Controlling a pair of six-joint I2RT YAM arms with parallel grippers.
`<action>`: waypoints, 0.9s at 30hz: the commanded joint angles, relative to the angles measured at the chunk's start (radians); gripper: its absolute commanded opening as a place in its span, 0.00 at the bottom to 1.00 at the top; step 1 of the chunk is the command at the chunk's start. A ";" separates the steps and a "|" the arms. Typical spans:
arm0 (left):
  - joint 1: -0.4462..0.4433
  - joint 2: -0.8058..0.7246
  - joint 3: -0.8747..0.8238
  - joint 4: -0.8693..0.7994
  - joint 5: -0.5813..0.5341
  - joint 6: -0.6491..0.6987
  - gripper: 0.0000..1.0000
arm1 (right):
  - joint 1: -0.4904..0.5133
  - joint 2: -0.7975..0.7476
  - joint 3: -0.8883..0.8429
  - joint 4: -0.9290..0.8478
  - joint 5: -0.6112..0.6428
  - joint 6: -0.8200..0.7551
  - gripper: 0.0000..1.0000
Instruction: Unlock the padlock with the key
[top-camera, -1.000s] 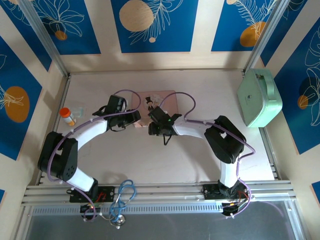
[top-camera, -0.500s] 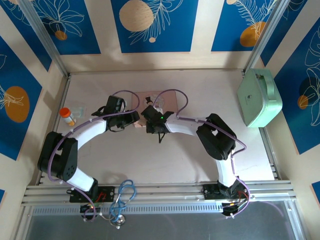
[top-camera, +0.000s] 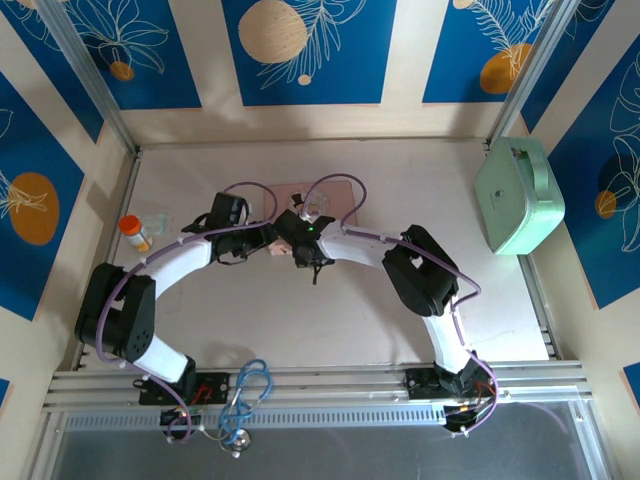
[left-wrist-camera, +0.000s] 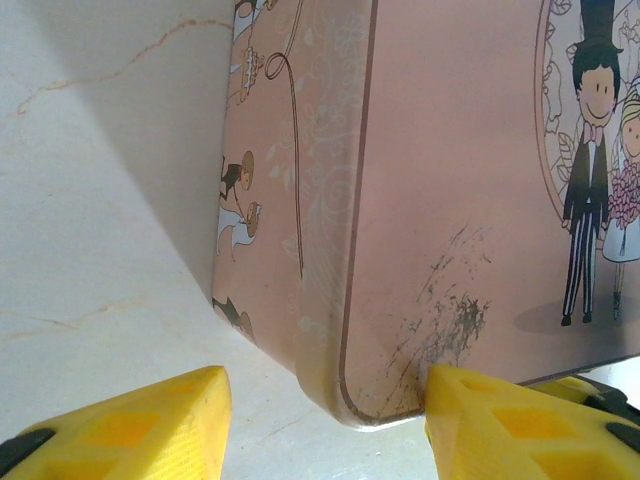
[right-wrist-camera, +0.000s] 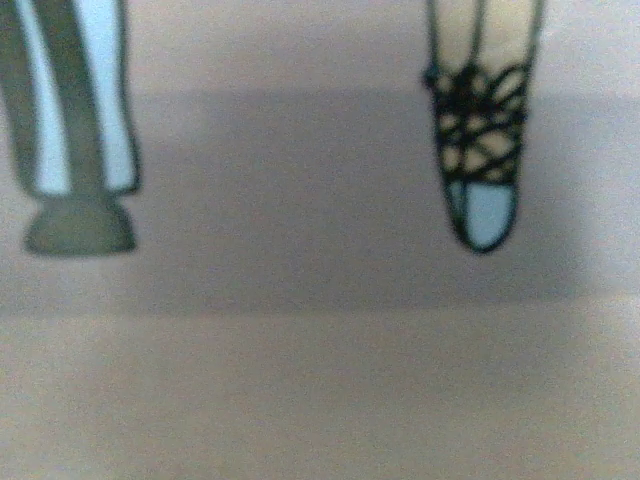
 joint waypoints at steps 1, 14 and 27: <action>0.017 -0.002 -0.012 0.008 0.016 0.015 0.53 | 0.020 0.053 0.073 -0.145 0.070 0.015 0.10; 0.021 0.013 -0.003 0.002 0.030 0.020 0.52 | 0.046 -0.114 -0.033 -0.001 0.023 -0.051 0.48; 0.030 0.024 0.013 -0.005 0.038 0.035 0.51 | -0.091 -0.296 -0.357 0.350 -0.232 -0.083 0.32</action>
